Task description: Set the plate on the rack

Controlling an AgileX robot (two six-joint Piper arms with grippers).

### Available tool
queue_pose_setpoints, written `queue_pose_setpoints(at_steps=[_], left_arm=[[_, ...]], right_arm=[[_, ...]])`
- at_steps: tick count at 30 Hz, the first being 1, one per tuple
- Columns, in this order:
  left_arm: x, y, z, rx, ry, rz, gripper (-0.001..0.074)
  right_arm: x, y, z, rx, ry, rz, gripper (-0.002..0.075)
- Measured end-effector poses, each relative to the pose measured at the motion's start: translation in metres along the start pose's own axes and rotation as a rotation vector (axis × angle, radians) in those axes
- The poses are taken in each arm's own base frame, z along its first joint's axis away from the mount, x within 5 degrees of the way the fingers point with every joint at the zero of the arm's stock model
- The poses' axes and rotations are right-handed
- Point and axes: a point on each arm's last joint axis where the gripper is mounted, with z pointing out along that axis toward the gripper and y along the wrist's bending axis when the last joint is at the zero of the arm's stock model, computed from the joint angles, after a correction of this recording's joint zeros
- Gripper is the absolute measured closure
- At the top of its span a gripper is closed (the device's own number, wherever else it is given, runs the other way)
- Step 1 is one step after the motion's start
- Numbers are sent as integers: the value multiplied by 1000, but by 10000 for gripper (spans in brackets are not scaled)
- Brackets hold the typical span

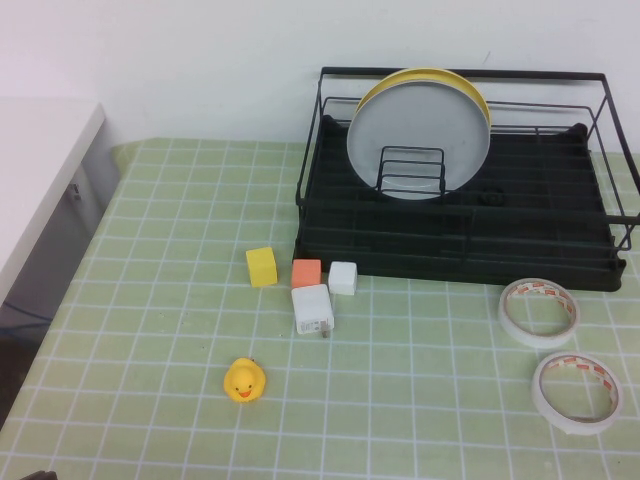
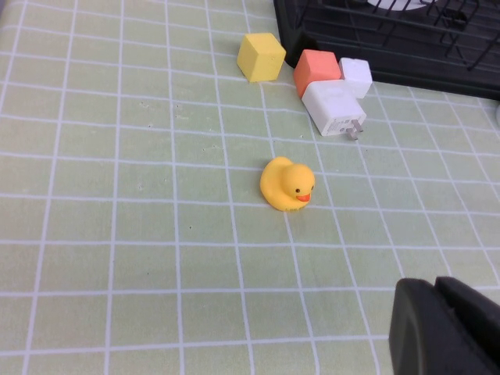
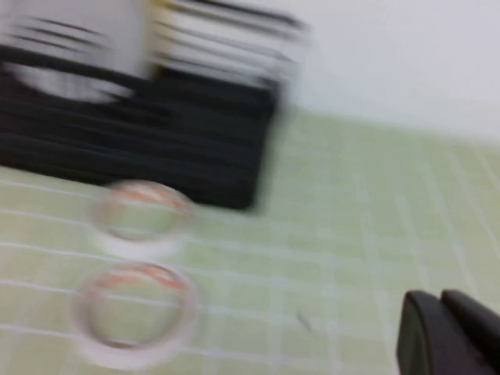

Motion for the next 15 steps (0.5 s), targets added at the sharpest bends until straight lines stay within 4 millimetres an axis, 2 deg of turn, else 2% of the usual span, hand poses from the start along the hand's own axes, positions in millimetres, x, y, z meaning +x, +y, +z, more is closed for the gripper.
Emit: queue_pose_setpoints(at_steps=[2,6,9,15], left_arm=[[0,0,0,0,0,0,736],[0,0,0,0,0,-1,736],[0,0,0,0,0,-1,736],[0,0,0,0,0,-1,736]], right_arm=[[12,-4,4,81,32,67,715],[25,-7,10,155,49,93,715],[32,-5,15,153,25,95,715],[31,1,17,50,-1,86,716]])
